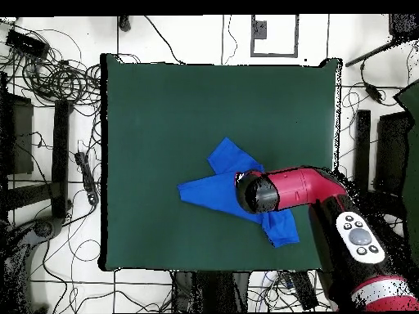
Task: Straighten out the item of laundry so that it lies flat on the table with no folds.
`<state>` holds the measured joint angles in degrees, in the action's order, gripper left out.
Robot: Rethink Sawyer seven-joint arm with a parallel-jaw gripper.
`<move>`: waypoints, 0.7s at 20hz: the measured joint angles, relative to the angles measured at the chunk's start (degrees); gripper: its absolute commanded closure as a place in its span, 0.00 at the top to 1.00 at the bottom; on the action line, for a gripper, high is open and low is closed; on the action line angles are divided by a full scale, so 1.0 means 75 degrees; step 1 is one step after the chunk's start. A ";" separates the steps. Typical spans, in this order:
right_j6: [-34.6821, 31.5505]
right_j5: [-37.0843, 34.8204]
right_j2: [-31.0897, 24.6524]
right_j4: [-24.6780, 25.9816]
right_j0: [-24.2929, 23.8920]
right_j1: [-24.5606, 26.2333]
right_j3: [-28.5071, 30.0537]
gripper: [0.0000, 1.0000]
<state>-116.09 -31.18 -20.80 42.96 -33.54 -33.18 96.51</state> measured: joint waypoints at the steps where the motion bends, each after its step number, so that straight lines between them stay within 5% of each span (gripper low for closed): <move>1: 0.0000 -0.0002 0.0013 0.0000 0.0013 0.0001 0.0000 1.00; 14: 0.0000 0.0034 0.0461 0.0011 0.0339 0.0367 -0.0007 1.00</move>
<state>-116.09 -30.92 -17.34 43.05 -31.00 -30.42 96.46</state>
